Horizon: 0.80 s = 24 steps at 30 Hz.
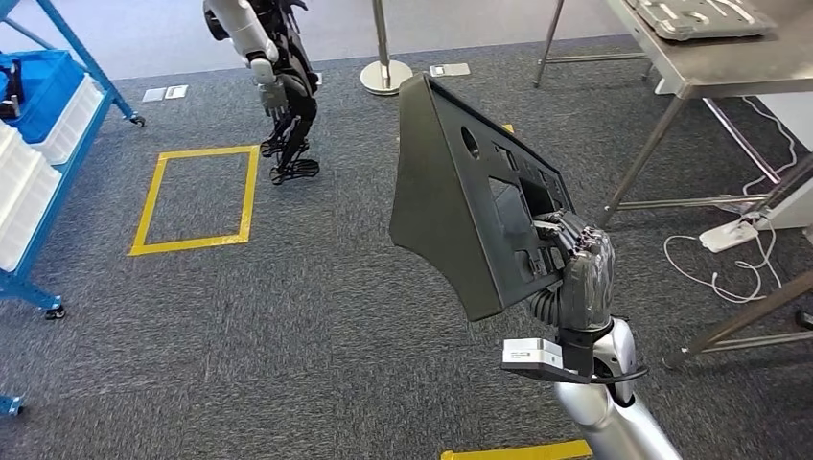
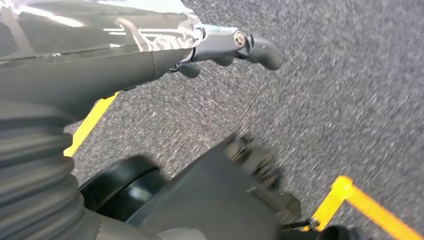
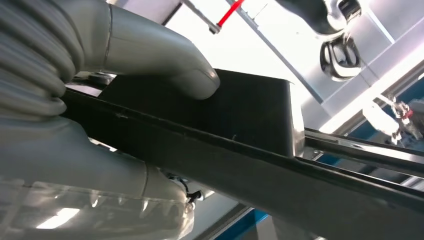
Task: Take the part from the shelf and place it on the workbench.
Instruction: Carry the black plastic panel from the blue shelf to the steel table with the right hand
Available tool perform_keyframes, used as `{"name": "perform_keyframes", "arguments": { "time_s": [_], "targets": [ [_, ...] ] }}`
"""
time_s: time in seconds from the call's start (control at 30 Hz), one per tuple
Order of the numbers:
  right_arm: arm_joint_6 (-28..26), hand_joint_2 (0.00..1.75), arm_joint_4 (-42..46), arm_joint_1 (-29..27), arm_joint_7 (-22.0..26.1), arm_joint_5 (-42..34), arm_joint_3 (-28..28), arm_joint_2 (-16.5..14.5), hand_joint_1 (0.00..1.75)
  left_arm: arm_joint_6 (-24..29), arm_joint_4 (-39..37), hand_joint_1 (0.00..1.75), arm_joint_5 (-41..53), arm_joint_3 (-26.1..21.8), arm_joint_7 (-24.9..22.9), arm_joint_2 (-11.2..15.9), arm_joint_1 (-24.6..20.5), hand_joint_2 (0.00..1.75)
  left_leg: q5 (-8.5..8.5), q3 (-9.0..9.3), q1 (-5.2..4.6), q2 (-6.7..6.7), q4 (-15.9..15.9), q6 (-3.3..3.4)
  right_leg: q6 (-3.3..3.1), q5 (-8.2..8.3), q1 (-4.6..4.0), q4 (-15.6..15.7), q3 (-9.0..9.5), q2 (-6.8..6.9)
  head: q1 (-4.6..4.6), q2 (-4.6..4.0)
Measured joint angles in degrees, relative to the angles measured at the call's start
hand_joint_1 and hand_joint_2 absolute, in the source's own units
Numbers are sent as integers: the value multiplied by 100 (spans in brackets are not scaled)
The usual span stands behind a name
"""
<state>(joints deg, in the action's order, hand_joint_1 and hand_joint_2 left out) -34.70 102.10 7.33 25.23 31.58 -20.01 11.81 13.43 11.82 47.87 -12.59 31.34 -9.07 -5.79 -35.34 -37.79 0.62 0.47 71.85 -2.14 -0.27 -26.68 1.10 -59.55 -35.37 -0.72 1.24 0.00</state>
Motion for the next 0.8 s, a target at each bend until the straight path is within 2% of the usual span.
{"name": "perform_keyframes", "arguments": {
  "time_s": [0.03,0.07,0.1,0.13,0.2,0.23,0.27,0.33,0.37,0.4,0.47,0.5,0.53,0.57,0.6,0.63,0.7,0.73,0.77,0.8],
  "targets": [
    [-18,175,14,-44,0,3,3,1,175,2,-1,0,-18,-5,3,-8,14,175,-84,-145,-2,-22,302,3,-3,0,-5,-1,1,-58,21,0],
    [-33,175,23,-89,0,4,9,1,175,-1,-2,0,-33,-11,8,-17,24,175,-59,-197,-1,-31,399,8,-3,1,-8,-2,2,-120,34,0],
    [-42,175,30,-129,-1,4,18,1,175,-7,-2,0,-42,-17,18,-26,30,175,73,-139,2,-45,256,15,-1,2,-7,-3,6,-187,47,0],
    [-48,175,38,-158,-1,4,26,1,175,-11,-2,0,-39,-22,26,-36,33,175,280,20,10,-94,-96,22,3,3,-2,-5,13,-256,61,0],
    [-54,175,53,-182,-8,6,42,2,175,-14,-7,0,4,-23,8,-46,37,175,597,378,42,-371,-883,26,31,9,2,-15,8,-381,88,0],
    [-54,175,59,-186,-18,9,52,4,175,-16,-11,0,31,-23,-19,-48,42,175,662,482,47,-488,-1120,27,59,18,7,-17,-5,-438,90,0],
    [-48,175,64,-187,-35,12,66,8,175,-18,-15,0,55,-22,-54,-47,49,175,662,520,38,-555,-1214,33,96,31,17,-11,-24,-495,90,0],
    [-29,175,74,-189,-87,14,98,27,175,-24,-19,0,73,-22,-103,-41,53,175,678,528,7,-460,-1249,90,180,64,47,15,-57,-591,84,0],
    [-17,175,79,-186,-115,11,120,44,175,-30,-19,0,70,-23,-117,-37,49,175,695,536,3,-396,-1272,129,208,50,47,-5,-83,-538,79,0],
    [1,175,84,-170,-143,8,144,65,175,-36,-18,0,64,-24,-127,-34,44,175,712,545,5,-323,-1298,170,227,-24,34,-116,-150,-425,54,0],
    [42,175,90,-128,-188,5,187,99,175,-55,-19,0,44,-28,-151,-33,51,175,723,554,-1,-163,-1324,222,239,-332,4,-682,-434,-141,-26,0],
    [66,175,91,-115,-210,9,204,114,175,-60,-20,0,37,-31,-177,-33,64,175,717,554,-9,-75,-1323,238,246,-505,2,-1082,-628,-70,-71,0],
    [82,175,91,-118,-231,18,219,130,175,-64,-22,0,33,-34,-207,-32,79,175,711,555,-14,8,-1322,245,254,-608,5,-1402,-782,-41,-105,0],
    [96,175,91,-127,-254,29,233,146,175,-64,-25,0,33,-36,-238,-32,91,175,704,556,-16,86,-1321,248,259,-618,9,-1559,-855,-22,-131,0],
    [108,175,91,-135,-279,46,250,163,175,-64,-27,0,38,-37,-274,-31,99,175,695,561,-16,157,-1320,245,263,-525,13,-1488,-815,2,-163,0],
    [119,175,91,-139,-303,65,264,179,175,-64,-28,0,43,-37,-305,-31,106,175,683,572,-13,220,-1318,234,265,-353,17,-1185,-655,43,-192,0],
    [164,175,92,-135,-354,125,292,198,175,-66,-30,0,53,-38,-381,-29,120,175,643,602,-26,323,-1308,185,265,-57,3,-391,-229,243,-246,0],
    [195,175,93,-132,-380,164,303,207,175,-68,-31,0,57,-39,-424,-26,131,175,622,618,-39,365,-1301,158,250,7,-8,-129,-86,314,-252,0],
    [230,175,93,-130,-413,204,315,220,175,-71,-33,0,60,-41,-467,-23,144,175,606,634,-57,402,-1301,134,231,10,-23,-10,-21,357,-236,0],
    [256,175,93,-127,-444,240,325,236,175,-73,-35,0,62,-44,-509,-21,154,175,597,648,-72,440,-1309,114,204,-8,-42,-2,-13,334,-210,0]
  ]
}}
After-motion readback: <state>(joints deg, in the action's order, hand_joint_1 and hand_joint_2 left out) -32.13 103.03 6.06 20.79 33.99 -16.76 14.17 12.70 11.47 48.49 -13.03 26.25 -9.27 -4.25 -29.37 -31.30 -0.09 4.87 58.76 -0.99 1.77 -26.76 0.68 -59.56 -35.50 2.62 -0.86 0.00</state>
